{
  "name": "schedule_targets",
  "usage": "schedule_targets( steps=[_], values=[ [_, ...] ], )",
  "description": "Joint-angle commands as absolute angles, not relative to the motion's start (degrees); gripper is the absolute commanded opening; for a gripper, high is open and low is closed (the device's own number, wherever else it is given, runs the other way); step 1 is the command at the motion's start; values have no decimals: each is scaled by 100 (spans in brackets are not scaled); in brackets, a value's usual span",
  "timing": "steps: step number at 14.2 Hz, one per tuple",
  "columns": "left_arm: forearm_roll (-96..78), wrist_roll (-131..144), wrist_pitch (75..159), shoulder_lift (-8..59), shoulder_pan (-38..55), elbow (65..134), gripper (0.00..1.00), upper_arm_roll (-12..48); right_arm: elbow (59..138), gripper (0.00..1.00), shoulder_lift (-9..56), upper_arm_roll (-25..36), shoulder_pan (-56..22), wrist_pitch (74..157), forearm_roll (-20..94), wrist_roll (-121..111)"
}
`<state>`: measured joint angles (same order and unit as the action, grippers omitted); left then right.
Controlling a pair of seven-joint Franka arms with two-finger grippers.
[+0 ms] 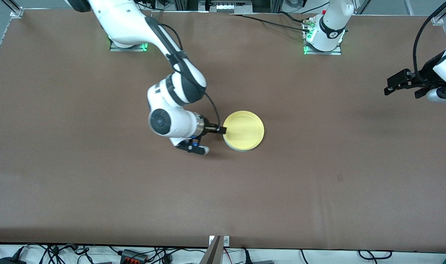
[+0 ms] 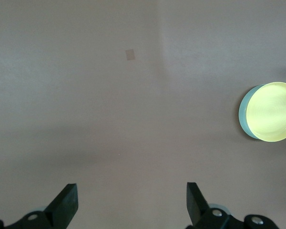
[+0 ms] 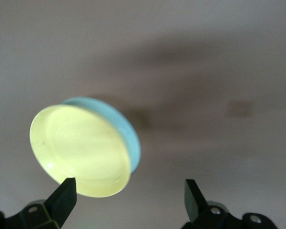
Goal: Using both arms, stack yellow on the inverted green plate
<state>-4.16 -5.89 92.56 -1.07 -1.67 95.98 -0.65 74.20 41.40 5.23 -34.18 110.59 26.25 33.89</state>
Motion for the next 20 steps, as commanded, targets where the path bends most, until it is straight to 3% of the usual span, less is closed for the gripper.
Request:
schedule_targets(
  steps=[1, 6, 12, 16, 20],
  values=[
    [-272, -545, 9141, 44, -158, 9360, 100, -62, 7462, 100, 3623, 851, -3227, 10540, 2014, 3148],
    [-264, -536, 9176, 114, -132, 9334, 100, -53, 7453, 100, 3112, 958, -2489, 10204, 1775, 2418],
    [-133, -378, 9158, 141, -79, 9124, 100, 176, 6812, 100, 3050, 1063, -1768, 9905, 1240, 1618],
    [-62, -369, 9158, 167, 18, 9097, 100, 185, 7021, 100, 2340, 924, -1101, 9740, 362, 943],
    [-62, -360, 9149, 167, 26, 9097, 100, 211, 7119, 100, 1882, 897, -441, 9422, 308, -69]
  ],
)
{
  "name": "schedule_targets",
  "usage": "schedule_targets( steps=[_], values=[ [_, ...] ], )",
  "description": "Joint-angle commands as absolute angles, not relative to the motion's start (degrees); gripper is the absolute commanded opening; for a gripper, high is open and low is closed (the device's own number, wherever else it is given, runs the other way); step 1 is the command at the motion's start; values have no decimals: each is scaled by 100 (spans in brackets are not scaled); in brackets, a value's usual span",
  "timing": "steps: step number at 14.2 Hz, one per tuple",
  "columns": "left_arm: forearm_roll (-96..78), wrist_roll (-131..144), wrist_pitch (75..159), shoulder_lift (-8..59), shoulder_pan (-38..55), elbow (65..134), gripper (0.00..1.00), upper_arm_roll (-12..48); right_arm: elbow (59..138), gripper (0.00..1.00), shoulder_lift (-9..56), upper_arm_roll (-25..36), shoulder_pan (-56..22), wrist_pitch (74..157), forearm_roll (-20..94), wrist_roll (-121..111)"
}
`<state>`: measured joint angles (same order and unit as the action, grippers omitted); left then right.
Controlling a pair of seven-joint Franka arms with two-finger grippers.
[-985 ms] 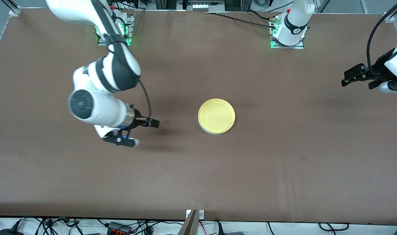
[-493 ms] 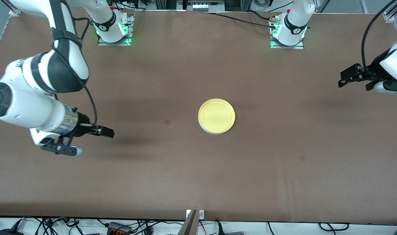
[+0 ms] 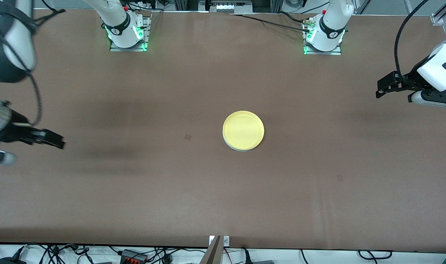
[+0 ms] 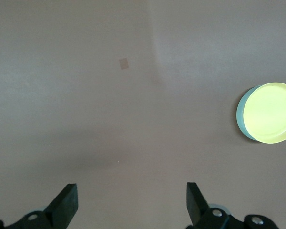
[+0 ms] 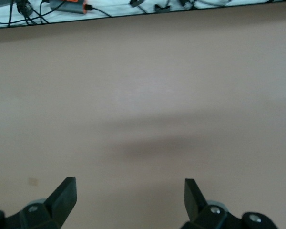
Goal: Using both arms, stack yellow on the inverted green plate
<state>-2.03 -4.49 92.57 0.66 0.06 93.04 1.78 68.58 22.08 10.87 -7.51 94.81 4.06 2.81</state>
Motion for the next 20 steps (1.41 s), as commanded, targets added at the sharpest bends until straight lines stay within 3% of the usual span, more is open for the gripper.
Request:
schedule_targets(
  steps=[1, 5, 17, 20],
  values=[
    [-62, -369, 9149, 176, 26, 9097, 100, 202, 7319, 100, 1689, 896, -422, 9431, 299, -62],
    [-70, -387, 9141, 176, -18, 9097, 100, 193, 7831, 100, 1301, 362, -54, 9501, 115, 18],
    [-70, -413, 9114, 167, 26, 9088, 100, 202, 8322, 100, 1064, 316, -264, 9545, -176, 44],
    [-70, -378, 9114, 167, 26, 9097, 100, 202, 9356, 100, 477, 316, -264, 10130, -176, 44]
  ],
)
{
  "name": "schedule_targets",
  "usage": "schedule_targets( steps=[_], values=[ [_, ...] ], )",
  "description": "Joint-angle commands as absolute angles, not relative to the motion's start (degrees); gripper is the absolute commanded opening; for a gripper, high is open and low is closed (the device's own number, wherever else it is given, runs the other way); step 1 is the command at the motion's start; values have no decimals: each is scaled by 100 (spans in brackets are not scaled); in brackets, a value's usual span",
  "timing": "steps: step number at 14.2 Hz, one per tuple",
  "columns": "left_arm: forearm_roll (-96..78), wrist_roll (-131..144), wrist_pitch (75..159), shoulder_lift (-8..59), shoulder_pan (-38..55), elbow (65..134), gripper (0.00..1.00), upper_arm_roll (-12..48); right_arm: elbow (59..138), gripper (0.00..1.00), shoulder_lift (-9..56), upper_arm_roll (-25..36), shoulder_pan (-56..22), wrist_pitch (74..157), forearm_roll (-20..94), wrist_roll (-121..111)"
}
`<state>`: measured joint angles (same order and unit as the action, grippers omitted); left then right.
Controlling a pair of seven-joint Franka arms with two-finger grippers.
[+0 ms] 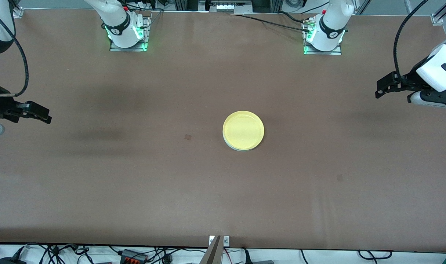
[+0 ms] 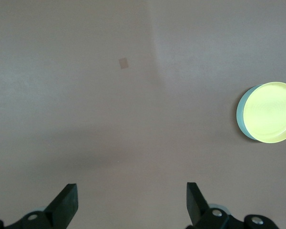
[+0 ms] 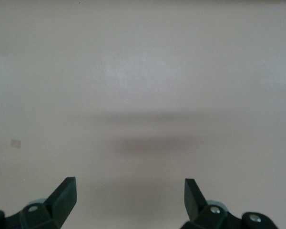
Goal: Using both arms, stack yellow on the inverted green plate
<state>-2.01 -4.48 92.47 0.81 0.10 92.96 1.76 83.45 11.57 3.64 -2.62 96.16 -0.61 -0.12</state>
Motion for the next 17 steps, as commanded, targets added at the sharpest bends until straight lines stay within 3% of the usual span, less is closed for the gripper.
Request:
schedule_targets(
  steps=[1, 6, 11, 17],
  values=[
    [-79, -378, 9114, 167, 18, 9097, 100, 202, 9743, 100, 283, 316, -246, 10456, -176, 44],
    [-79, -369, 9105, 176, 26, 9097, 100, 202, 9721, 100, 211, 343, -220, 10354, -114, -17],
    [-79, -369, 9105, 176, 18, 9097, 100, 202, 9615, 100, 141, 360, -220, 9546, -167, -88],
    [-79, -360, 9132, 176, 35, 9088, 100, 202, 9835, 100, -62, 360, -211, 9650, -167, -114]
  ],
)
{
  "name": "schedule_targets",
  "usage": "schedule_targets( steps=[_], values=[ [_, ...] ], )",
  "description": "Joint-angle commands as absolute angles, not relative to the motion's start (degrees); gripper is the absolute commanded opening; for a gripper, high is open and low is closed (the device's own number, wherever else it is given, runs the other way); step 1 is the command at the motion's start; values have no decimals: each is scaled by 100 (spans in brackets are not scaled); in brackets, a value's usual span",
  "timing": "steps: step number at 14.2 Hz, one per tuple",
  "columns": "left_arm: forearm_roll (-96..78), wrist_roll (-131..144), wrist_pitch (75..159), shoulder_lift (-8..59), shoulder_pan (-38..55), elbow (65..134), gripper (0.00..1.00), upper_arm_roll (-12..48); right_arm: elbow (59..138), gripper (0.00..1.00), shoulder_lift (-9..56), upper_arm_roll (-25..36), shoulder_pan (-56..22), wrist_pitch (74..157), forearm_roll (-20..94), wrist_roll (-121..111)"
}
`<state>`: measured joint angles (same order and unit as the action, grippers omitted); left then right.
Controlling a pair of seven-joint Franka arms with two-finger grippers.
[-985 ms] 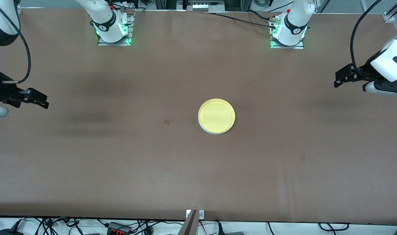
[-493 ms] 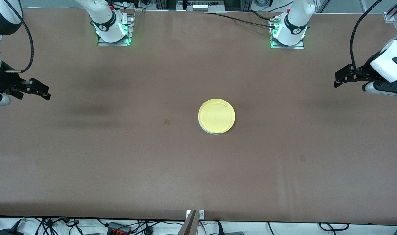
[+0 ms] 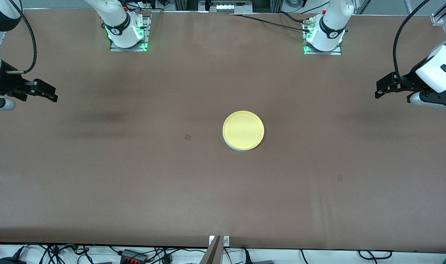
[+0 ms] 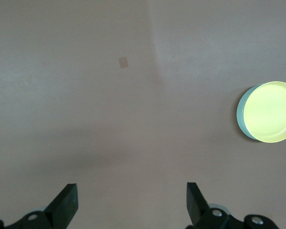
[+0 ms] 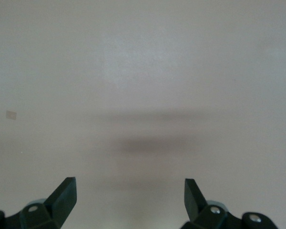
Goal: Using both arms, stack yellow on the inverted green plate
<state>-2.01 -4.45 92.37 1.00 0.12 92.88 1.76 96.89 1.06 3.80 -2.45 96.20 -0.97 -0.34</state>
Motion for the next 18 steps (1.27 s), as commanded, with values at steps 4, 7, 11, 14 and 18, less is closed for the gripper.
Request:
schedule_targets(
  steps=[4, 7, 11, 14, 18],
  values=[
    [-79, -360, 9123, 176, 35, 9088, 100, 246, 9835, 100, -62, 369, -193, 9650, -176, -114],
    [-79, -369, 9141, 176, 35, 9088, 100, 246, 9800, 100, -62, 378, -193, 9668, -176, -123],
    [-70, -360, 9140, 176, 44, 9088, 100, 255, 9800, 100, -53, 369, -176, 9677, -185, -141],
    [-79, -360, 9123, 176, 35, 9088, 100, 255, 9800, 100, -44, 369, -185, 9668, -185, -141],
    [-79, -360, 9132, 176, 35, 9088, 100, 255, 9800, 100, -18, 360, -202, 9764, -193, -141]
  ],
)
